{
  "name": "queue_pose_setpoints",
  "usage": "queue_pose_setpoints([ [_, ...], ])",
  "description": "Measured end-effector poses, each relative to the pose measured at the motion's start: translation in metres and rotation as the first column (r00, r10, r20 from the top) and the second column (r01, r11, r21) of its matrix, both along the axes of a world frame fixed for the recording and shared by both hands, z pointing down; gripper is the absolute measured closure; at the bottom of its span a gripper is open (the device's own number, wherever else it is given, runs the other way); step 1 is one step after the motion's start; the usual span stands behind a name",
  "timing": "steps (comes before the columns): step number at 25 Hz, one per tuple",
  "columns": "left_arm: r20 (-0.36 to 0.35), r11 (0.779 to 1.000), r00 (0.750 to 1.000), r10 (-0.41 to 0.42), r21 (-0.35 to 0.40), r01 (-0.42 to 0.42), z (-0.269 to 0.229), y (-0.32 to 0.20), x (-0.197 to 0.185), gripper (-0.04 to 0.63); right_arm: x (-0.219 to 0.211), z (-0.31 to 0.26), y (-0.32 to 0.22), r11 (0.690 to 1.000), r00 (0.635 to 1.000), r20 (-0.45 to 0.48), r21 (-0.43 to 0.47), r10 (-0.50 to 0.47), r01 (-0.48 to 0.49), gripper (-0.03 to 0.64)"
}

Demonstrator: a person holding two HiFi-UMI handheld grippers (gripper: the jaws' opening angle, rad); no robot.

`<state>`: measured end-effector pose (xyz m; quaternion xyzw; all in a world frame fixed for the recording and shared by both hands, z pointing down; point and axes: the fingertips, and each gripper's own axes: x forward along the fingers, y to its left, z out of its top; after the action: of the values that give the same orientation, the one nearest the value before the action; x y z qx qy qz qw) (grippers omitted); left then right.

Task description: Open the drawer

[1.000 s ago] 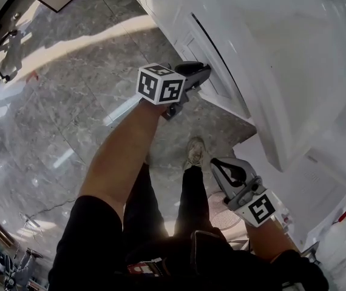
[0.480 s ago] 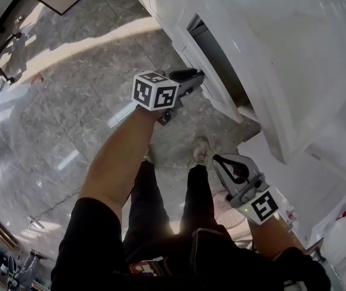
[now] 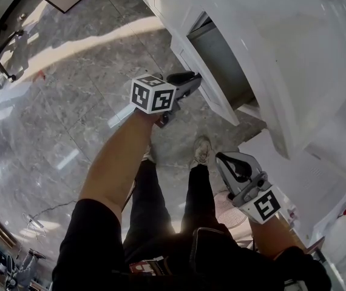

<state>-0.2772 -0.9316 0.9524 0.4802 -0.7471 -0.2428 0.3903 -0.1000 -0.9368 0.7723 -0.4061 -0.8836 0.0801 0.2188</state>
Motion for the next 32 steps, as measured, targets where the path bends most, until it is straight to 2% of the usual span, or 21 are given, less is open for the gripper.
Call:
queue_pose_setpoints([
  [32, -0.018, 0.999, 0.999, 0.03, -0.024, -0.031, 0.001, 0.062, 0.038, 0.474, -0.007, -0.019, 0.054, 0.997, 0.997, 0.034, 0.014, -0.075, 0.075, 0.618],
])
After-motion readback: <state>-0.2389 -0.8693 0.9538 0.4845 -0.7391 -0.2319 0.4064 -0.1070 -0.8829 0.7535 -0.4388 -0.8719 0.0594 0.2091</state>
